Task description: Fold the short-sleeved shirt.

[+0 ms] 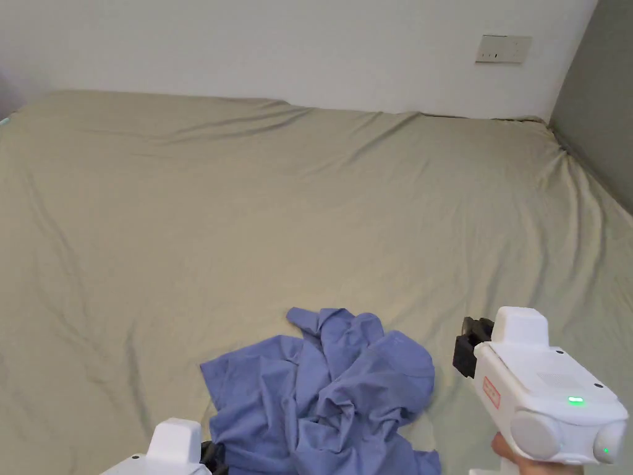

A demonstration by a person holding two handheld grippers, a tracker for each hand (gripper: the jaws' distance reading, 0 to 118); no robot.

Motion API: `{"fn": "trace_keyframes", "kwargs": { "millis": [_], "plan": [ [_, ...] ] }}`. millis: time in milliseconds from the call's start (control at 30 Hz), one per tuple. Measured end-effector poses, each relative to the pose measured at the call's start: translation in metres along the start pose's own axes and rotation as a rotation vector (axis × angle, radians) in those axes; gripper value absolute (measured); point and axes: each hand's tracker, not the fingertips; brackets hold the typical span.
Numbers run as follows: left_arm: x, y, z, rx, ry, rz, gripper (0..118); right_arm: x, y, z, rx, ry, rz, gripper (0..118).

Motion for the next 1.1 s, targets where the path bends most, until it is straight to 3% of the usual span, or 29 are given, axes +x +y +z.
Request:
{"fn": "trace_keyframes", "kwargs": {
  "millis": [133,200,333,400,433,500,567,600,633,767,900,1100],
  "plan": [
    [-0.003,0.010,0.002,0.027,-0.040,0.003,6,0.008,0.000,-0.081,-0.180,0.046,-0.092,110],
    [-0.003,0.013,-0.003,0.023,-0.044,-0.008,6,0.003,-0.004,-0.117,-0.275,0.051,-0.046,113],
    [-0.009,0.018,-0.010,0.023,-0.060,0.017,6,-0.007,-0.021,-0.179,-0.439,0.037,0.020,106],
    [-0.013,0.020,-0.013,0.023,-0.065,0.031,6,-0.014,-0.031,-0.195,-0.494,0.035,0.053,91],
    [-0.013,0.020,-0.013,0.021,-0.067,0.033,6,-0.017,-0.039,-0.204,-0.518,0.058,0.072,76],
    [-0.015,0.020,-0.014,0.018,-0.067,0.037,6,-0.023,-0.036,-0.194,-0.426,0.034,0.090,69],
    [-0.016,0.019,-0.016,0.012,-0.068,0.040,6,-0.033,-0.032,-0.181,-0.459,0.059,0.113,26],
    [-0.017,0.019,-0.016,0.012,-0.070,0.042,6,-0.037,-0.031,-0.176,-0.449,0.012,0.180,16],
    [-0.018,0.021,-0.017,0.010,-0.073,0.044,6,-0.037,-0.029,-0.172,-0.428,0.024,0.217,13],
    [-0.023,0.029,-0.011,0.030,-0.103,0.090,6,-0.024,-0.005,-0.130,-0.337,0.057,0.176,11],
    [-0.025,0.049,-0.002,0.077,-0.118,0.101,6,-0.007,0.036,-0.084,-0.219,0.037,0.192,11],
    [-0.043,0.134,0.017,0.251,-0.089,0.092,6,0.034,0.125,-0.016,0.009,-0.006,0.147,11]
  ]
}}
